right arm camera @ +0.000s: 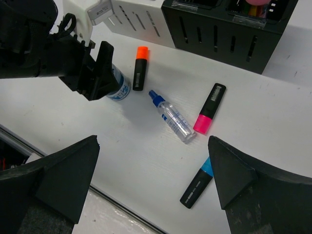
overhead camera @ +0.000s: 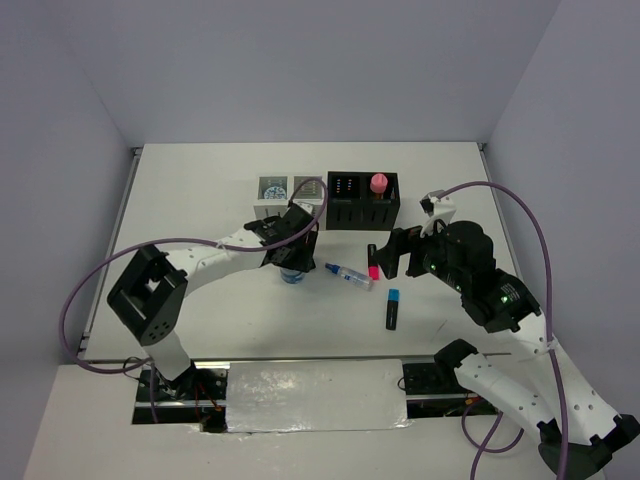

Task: Sort the stationery into containers
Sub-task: Pick up the stationery from the center of the board, then place the stationery in the storage box.

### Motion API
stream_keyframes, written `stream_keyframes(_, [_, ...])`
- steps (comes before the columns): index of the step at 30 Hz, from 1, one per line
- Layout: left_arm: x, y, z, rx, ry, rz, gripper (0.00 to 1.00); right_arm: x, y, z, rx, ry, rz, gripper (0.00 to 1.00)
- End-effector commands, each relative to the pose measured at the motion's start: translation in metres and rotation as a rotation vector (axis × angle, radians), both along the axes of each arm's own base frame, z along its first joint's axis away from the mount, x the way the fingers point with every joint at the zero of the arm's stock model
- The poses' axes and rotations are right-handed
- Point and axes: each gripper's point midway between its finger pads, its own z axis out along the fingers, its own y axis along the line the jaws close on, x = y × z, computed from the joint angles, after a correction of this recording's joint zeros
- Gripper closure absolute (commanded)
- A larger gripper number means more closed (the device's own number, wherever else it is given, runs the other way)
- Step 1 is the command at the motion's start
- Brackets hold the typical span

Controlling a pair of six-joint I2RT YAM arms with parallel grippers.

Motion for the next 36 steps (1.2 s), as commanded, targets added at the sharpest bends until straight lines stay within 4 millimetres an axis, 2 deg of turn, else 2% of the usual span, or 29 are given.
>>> stream_keyframes(1, [0.005, 0.003, 0.046, -0.036, -0.074, 0.023, 1.0, 0.006, 0.002, 0.015, 0.02, -0.062, -0.001, 0.0])
stream_keyframes(2, [0.006, 0.004, 0.075, -0.073, -0.123, 0.034, 1.0, 0.006, 0.001, 0.015, 0.021, -0.064, -0.004, 0.0])
stream_keyframes(4, [0.014, 0.013, 0.105, -0.081, -0.194, 0.076, 1.0, 0.007, 0.001, 0.016, 0.025, -0.069, -0.006, 0.0])
stream_keyframes(5, [0.022, 0.02, 0.135, -0.114, -0.25, 0.106, 1.0, 0.008, 0.002, 0.015, 0.025, -0.067, -0.005, 0.0])
stream_keyframes(7, [0.034, 0.029, 0.161, -0.155, -0.296, 0.134, 1.0, 0.01, 0.003, 0.015, 0.031, -0.067, -0.012, 0.0])
stream_keyframes(8, [0.049, 0.04, 0.179, -0.184, -0.328, 0.17, 1.0, 0.012, 0.003, 0.013, 0.03, -0.06, -0.016, 0.0])
stream_keyframes(10, [0.06, 0.041, 0.194, -0.237, -0.339, 0.155, 1.0, 0.014, 0.006, 0.013, 0.04, -0.059, -0.013, 0.0])
stream_keyframes(11, [0.072, 0.047, 0.206, -0.248, -0.362, 0.172, 1.0, 0.013, 0.008, 0.012, 0.046, -0.056, -0.005, 0.0])
stream_keyframes(17, [0.122, 0.072, 0.239, -0.304, -0.441, 0.231, 1.0, 0.014, 0.008, 0.009, 0.037, -0.054, -0.005, 0.0])
stream_keyframes(20, [0.142, 0.074, 0.243, -0.314, -0.457, 0.227, 1.0, 0.014, 0.006, 0.008, 0.028, -0.059, -0.009, 0.0])
stream_keyframes(22, [0.152, 0.074, 0.236, -0.326, -0.431, 0.22, 1.0, 0.014, 0.005, 0.006, 0.023, -0.059, -0.011, 0.0])
stream_keyframes(24, [0.157, 0.07, 0.23, -0.342, -0.417, 0.205, 1.0, 0.014, 0.005, 0.005, 0.02, -0.059, -0.01, 0.0])
stream_keyframes(30, [0.167, 0.064, 0.196, -0.332, -0.365, 0.202, 1.0, 0.013, 0.007, 0.002, 0.017, -0.05, 0.004, 0.0])
stream_keyframes(36, [0.174, 0.064, 0.181, -0.316, -0.349, 0.207, 1.0, 0.011, 0.01, 0.0, 0.02, -0.044, 0.027, 0.0])
